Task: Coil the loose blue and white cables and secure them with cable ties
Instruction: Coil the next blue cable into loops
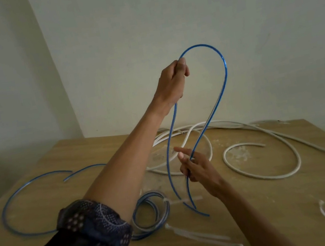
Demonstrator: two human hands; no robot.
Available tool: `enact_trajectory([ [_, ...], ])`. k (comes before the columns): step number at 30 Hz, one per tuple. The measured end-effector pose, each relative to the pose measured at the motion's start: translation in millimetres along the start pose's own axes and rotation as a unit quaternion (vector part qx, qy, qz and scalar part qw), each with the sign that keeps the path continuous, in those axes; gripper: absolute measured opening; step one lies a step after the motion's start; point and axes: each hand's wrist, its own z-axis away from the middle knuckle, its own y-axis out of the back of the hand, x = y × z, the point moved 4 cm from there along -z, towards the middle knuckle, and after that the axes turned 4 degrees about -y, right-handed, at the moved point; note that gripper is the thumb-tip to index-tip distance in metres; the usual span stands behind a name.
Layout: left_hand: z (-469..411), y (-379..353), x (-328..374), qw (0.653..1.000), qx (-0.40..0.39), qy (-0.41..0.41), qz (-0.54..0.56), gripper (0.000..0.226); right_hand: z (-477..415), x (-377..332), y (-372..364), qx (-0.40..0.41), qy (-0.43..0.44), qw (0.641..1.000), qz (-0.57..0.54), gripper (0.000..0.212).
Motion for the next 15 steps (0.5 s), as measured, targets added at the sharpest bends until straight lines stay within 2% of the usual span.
enact_trajectory([
  [5, -0.9, 4.7, -17.0, 0.999, 0.046, -0.005, 0.017, 0.038, -0.5, -5.2, 3.0, 0.007, 0.019, 1.000, -0.015, 0.035],
  [9, 1.9, 9.2, -21.0, 0.998, 0.061, -0.030, -0.010, 0.039, -6.8, 4.5, 12.8, 0.081, -0.002, 0.995, 0.052, 0.019],
  [12, 3.3, 15.9, -18.1, 0.996, 0.068, -0.051, -0.036, 0.037, -7.4, 12.1, 20.5, 0.093, -0.035, 0.990, 0.104, 0.023],
  [15, 5.5, 25.8, -28.2, 0.992, 0.055, -0.048, -0.100, 0.030, -5.1, 13.9, 28.3, 0.112, -0.058, 0.988, 0.088, 0.028],
])
